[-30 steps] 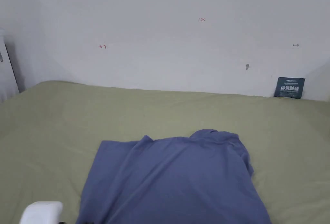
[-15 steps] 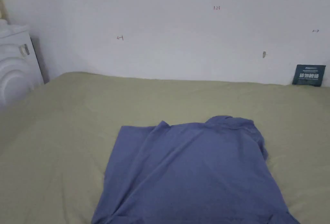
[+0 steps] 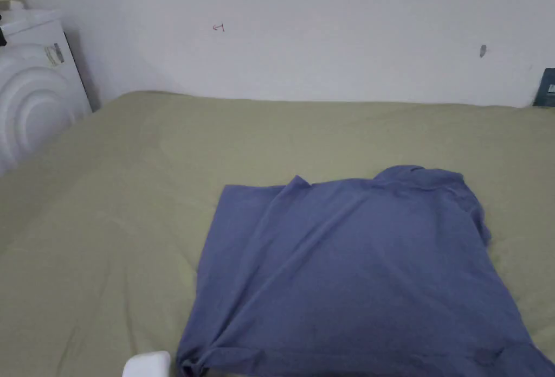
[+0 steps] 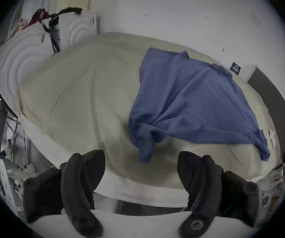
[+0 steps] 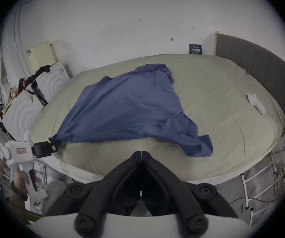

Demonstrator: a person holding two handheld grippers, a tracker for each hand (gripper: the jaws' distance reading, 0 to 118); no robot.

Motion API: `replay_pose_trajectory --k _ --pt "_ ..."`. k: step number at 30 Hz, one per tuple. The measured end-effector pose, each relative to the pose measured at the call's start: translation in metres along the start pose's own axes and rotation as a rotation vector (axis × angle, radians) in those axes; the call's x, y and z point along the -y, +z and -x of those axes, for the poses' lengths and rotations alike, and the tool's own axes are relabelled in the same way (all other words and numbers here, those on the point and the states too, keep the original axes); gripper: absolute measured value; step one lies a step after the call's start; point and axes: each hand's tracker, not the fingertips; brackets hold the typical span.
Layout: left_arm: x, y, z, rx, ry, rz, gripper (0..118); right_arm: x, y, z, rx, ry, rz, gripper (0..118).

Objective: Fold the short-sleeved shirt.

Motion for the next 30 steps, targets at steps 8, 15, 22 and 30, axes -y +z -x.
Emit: replay_pose_trajectory --k 8,15,22,30 --pt "-0.021 -0.027 -0.011 -0.038 -0.02 0.002 51 -0.012 -0.012 -0.037 0.038 -0.032 0.025 3" --pt "-0.028 -0.02 0.009 0.009 0.06 -0.007 8 -0.025 -0.07 -0.096 0.135 -0.038 0.139 104" --pt "-0.034 -0.004 -0.001 0.014 -0.003 -0.06 7 -0.02 -0.118 -0.099 0.126 0.106 0.114 40" --pt "-0.047 0.007 0.003 0.03 -0.028 -0.09 7 -0.022 -0.093 -0.078 0.108 0.171 0.022 8"
